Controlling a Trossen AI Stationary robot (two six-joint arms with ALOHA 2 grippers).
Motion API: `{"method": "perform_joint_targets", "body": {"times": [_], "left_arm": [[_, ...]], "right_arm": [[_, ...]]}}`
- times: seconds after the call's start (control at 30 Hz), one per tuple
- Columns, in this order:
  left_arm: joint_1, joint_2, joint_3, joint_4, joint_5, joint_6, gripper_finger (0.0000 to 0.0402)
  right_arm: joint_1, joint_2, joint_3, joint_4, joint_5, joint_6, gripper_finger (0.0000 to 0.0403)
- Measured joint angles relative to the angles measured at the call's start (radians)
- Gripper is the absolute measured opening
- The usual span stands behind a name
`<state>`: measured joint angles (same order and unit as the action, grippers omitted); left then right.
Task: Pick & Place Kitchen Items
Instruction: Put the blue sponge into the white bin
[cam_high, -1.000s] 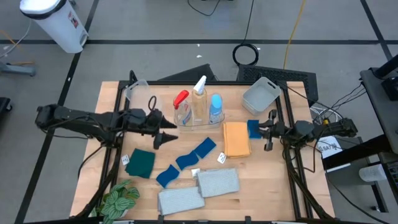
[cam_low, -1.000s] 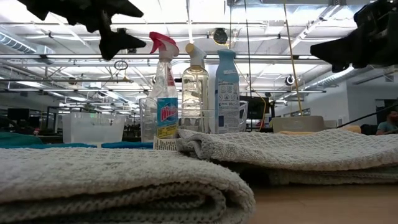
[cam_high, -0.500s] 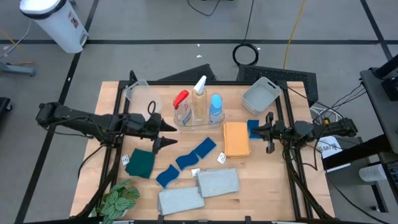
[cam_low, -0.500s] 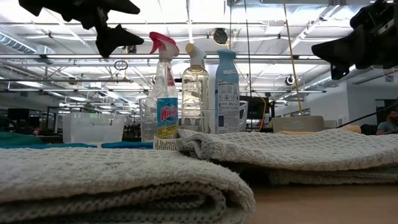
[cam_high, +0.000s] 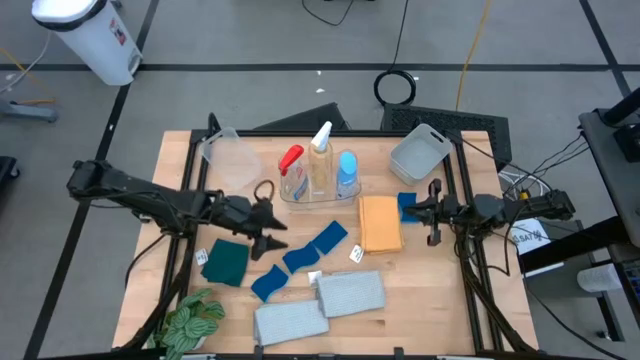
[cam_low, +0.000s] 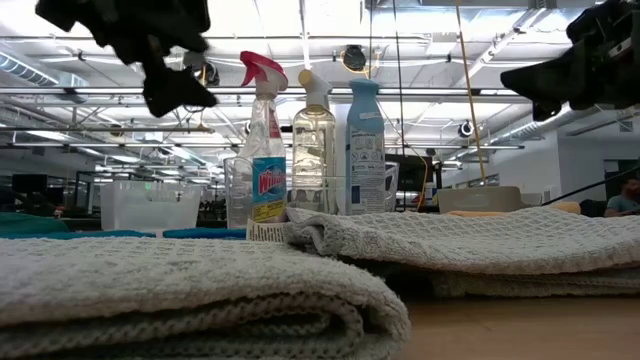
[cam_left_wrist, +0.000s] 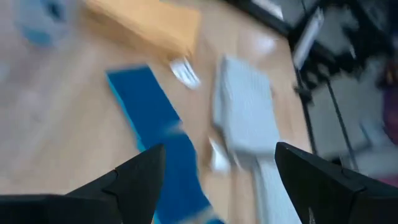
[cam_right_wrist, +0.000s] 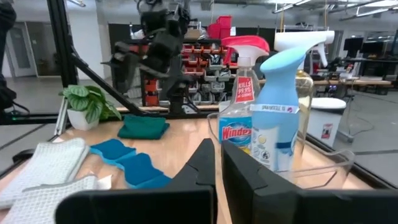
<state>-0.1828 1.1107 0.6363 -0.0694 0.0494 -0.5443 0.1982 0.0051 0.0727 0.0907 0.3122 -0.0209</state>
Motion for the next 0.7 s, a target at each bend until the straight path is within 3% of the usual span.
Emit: {"method": "perform_joint_targets", "body": {"times": [0.2, 0.43, 0.7], "left_arm": [[-0.159, 0.099, 0.094, -0.224, -0.021, -0.010, 0.0308], [-0.289, 0.262, 0.096, -0.207, -0.024, -0.037, 0.0308], [-0.310, 0.452, 0.095, -0.180, -0.028, -0.136, 0.0308]], "right_arm": [[0.000, 0.000, -0.001, 0.031, 0.001, -0.003, 0.0005], [0.000, 0.000, -0.001, 0.035, 0.001, -0.003, 0.0008], [0.000, 0.000, -0.001, 0.032, 0.001, -0.003, 0.0004]]}}
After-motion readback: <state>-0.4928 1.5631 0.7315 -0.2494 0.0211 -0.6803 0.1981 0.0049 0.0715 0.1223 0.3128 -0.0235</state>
